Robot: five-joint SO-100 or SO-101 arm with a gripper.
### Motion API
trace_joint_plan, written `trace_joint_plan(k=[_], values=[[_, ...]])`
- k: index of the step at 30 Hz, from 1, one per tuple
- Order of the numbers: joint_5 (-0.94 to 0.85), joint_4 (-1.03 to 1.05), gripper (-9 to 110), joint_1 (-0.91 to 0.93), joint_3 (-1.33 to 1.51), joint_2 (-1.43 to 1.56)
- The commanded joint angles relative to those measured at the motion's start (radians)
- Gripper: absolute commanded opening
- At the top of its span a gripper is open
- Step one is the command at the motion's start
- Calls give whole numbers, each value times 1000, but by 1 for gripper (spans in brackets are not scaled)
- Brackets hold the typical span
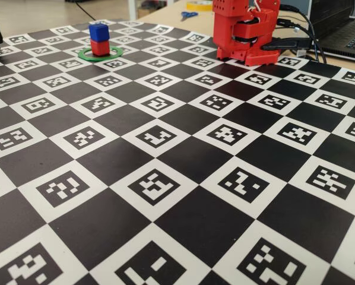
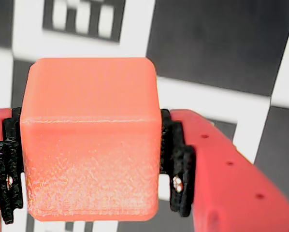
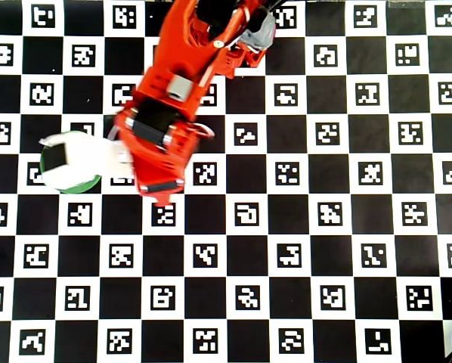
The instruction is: Grab the red cube then put it in the green circle then put the blue cube on top and finally the orange cube on top
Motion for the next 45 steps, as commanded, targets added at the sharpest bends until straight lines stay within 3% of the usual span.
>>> trace_joint_plan(k=[1,16,45], values=[[-44,100,7,92,-155,-9],[-149,100,7,322,-430,-288],[-207,9,7,374,-163,-259]])
